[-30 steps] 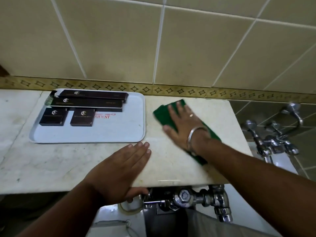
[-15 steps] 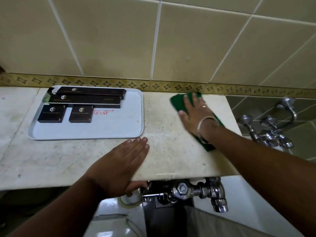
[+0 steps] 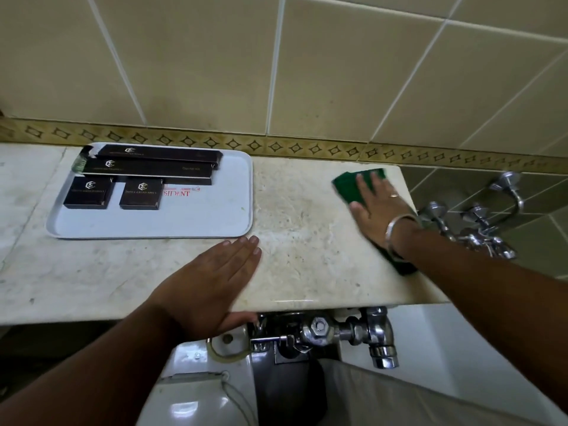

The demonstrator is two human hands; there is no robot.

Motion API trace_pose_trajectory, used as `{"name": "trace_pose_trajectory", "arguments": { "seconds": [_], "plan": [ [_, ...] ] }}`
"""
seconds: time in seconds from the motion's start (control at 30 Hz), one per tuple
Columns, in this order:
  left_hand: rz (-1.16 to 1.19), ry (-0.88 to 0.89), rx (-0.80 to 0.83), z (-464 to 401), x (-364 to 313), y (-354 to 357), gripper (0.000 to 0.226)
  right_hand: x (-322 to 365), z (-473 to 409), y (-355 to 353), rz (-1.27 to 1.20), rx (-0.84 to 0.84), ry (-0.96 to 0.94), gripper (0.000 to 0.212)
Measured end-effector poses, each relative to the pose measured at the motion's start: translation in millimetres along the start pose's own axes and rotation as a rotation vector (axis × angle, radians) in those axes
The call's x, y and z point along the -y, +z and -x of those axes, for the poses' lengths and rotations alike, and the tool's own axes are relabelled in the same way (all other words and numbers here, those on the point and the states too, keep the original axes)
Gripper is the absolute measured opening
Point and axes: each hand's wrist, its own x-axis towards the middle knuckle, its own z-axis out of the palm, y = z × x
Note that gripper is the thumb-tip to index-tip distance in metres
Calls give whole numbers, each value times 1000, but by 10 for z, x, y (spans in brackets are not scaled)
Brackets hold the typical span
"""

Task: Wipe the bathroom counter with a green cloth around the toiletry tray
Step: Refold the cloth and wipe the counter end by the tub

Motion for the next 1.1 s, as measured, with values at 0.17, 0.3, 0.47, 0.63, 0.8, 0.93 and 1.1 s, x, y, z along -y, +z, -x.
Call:
{"name": "trace_pose_trajectory", "arguments": {
  "seconds": [0.17, 0.3, 0.47, 0.63, 0.8, 0.93, 1.1],
  "plan": [
    [32, -11, -7, 43, -46, -2, 94, 494, 1011, 220, 45, -18, -661, 66],
    [59, -8, -43, 12, -23, 19, 94, -262, 474, 43, 19, 56, -465, 69],
    [35, -7, -42, -15, -6, 12, 93, 67, -205, -33, -13, 65, 89, 68],
    [5, -18, 10, -8, -38, -90, 93, 813, 509, 64, 18, -12, -449, 69],
    [34, -20, -12, 17, -35, -55, 93, 69, 709, 120, 24, 56, -758, 69],
    [36, -2, -43, 17, -25, 7, 93, -312, -33, -39, -73, 34, -365, 81],
    [24, -1, -70, 16, -6, 4, 92, 31, -515, -36, -95, -52, -129, 66]
  ]
}}
